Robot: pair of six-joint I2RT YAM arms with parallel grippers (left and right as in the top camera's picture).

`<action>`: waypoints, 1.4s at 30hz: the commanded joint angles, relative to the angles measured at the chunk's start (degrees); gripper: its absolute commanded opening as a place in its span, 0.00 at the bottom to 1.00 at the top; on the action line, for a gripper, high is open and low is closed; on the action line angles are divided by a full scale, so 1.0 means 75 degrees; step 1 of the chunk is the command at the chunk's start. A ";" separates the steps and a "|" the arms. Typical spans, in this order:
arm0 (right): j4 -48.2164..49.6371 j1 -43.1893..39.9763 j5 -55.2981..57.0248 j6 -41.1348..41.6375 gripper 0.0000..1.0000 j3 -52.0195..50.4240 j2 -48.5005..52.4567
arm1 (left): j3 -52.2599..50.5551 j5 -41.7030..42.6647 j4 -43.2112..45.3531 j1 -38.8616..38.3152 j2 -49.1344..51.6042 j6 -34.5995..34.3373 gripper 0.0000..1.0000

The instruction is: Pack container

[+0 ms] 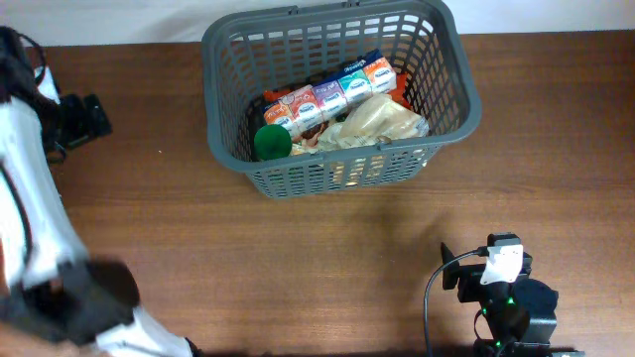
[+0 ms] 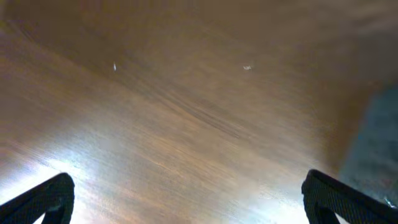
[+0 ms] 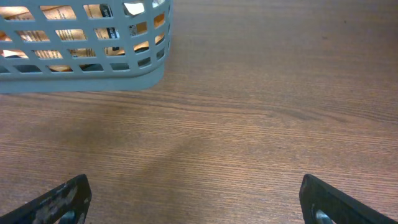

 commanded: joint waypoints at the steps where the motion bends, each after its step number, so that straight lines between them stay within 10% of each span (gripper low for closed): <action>1: 0.0020 0.0082 0.0064 0.0047 0.99 -0.0052 -0.0093 | -0.1527 -0.0664 0.0688 -0.0548 -0.2261 0.0160 0.99; 16: 0.0020 0.0082 0.0064 0.0047 0.99 -0.0052 -0.0093 | -1.1712 -0.1081 1.1619 -0.2763 -0.9693 0.0154 0.99; 26: 0.0020 0.0082 0.0064 0.0047 0.99 -0.0052 -0.0093 | -1.4918 -0.1084 1.1103 -0.3214 -1.2619 0.0154 0.99; 42: 0.0020 0.0082 0.0064 0.0044 0.99 -0.0052 -0.0093 | -1.5588 -0.1084 0.9946 -0.3232 -1.4023 0.0157 0.99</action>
